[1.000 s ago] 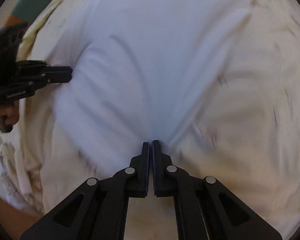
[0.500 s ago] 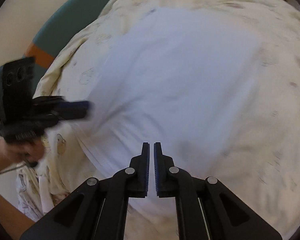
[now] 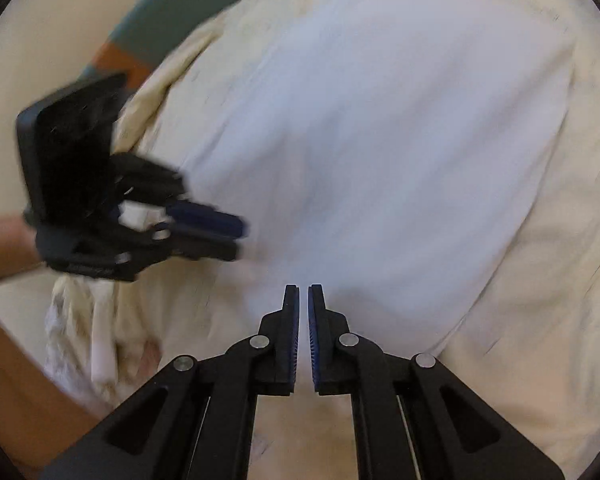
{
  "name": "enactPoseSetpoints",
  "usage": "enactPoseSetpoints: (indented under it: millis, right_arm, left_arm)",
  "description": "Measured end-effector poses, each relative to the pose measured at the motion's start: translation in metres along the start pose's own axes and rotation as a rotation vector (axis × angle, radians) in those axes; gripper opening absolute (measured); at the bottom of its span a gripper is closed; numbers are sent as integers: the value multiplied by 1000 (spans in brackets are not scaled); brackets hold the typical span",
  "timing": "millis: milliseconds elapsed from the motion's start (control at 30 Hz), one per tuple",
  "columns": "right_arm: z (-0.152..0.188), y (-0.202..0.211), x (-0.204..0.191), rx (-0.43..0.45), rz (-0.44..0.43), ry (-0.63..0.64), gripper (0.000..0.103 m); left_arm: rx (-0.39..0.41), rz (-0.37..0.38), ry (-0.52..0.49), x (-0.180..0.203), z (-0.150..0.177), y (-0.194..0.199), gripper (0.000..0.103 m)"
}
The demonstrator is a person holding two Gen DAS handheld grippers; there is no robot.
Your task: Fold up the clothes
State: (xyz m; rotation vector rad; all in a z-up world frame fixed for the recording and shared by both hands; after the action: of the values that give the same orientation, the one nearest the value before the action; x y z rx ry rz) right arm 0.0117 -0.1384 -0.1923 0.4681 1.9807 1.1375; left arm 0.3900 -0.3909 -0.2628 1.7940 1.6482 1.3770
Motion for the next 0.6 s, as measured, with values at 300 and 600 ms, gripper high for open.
enactPoseSetpoints:
  millis: [300, 600]
  right_arm:
    - [-10, -18, 34, -100, 71, 81, 5]
    - [-67, 22, 71, 96, 136, -30, 7]
  left_arm:
    - [-84, -90, 148, -70, -11, -12, 20]
    - [205, -64, 53, -117, -150, 7, 21]
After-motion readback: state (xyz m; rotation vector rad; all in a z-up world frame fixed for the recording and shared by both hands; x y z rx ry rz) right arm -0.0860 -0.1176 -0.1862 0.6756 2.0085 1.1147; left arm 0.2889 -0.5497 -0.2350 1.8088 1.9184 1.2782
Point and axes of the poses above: each gripper's, at about its wrist camera, not at the fingertips, and y roughly against the way its jaws point, x to its right, z to its underside, the point moved 4 cm from there along -y, roughly the way its jaws point, and after that the axes turned 1 degree about -y, right-handed, at the moved point
